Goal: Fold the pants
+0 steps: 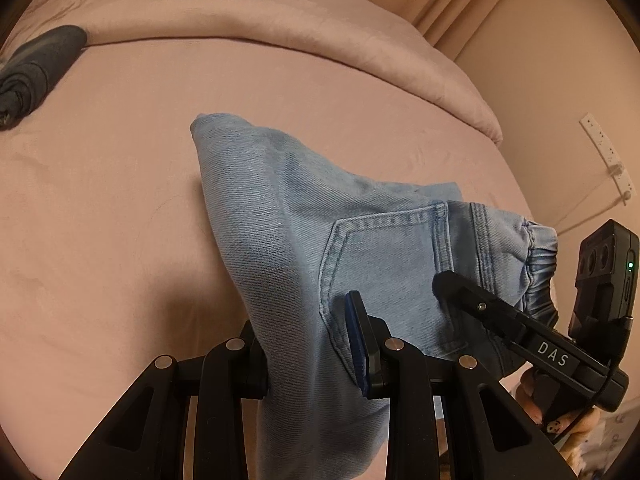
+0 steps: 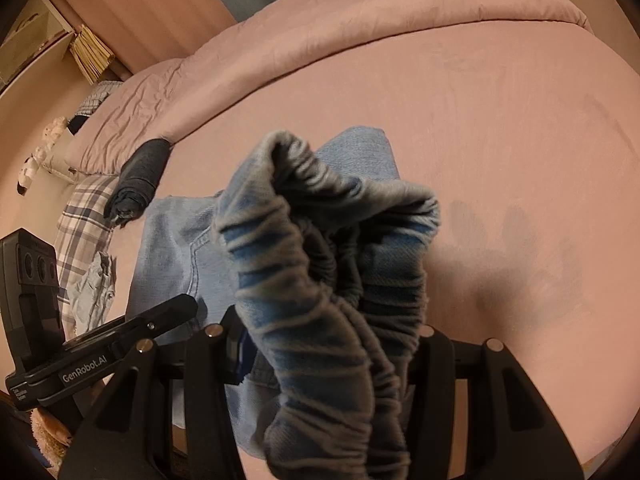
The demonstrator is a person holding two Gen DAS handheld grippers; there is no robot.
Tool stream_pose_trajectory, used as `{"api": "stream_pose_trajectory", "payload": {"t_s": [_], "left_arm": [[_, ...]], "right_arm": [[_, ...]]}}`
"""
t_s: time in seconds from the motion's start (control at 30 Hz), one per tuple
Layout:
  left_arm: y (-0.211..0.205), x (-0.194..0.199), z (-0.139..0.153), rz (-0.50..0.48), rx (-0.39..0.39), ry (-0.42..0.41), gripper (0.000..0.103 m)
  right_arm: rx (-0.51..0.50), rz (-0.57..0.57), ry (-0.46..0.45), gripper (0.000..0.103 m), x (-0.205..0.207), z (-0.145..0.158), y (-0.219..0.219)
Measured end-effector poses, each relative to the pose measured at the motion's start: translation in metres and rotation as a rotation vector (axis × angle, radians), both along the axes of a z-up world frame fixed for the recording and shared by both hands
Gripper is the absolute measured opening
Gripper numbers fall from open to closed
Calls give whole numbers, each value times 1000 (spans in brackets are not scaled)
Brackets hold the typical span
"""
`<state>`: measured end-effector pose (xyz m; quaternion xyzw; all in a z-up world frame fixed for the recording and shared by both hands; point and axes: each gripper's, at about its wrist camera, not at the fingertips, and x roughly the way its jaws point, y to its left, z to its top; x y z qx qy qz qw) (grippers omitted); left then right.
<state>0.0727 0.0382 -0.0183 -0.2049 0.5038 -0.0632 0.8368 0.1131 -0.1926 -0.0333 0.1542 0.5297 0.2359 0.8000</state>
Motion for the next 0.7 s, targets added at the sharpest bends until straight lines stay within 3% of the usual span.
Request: {"api": "stream_pose_trajectory", "payload": {"t_s": [0.7], "left_arm": [[-9, 35, -33, 1, 2, 101, 29]], "right_arm": [[-77, 13, 95, 55, 3, -35, 8]]}}
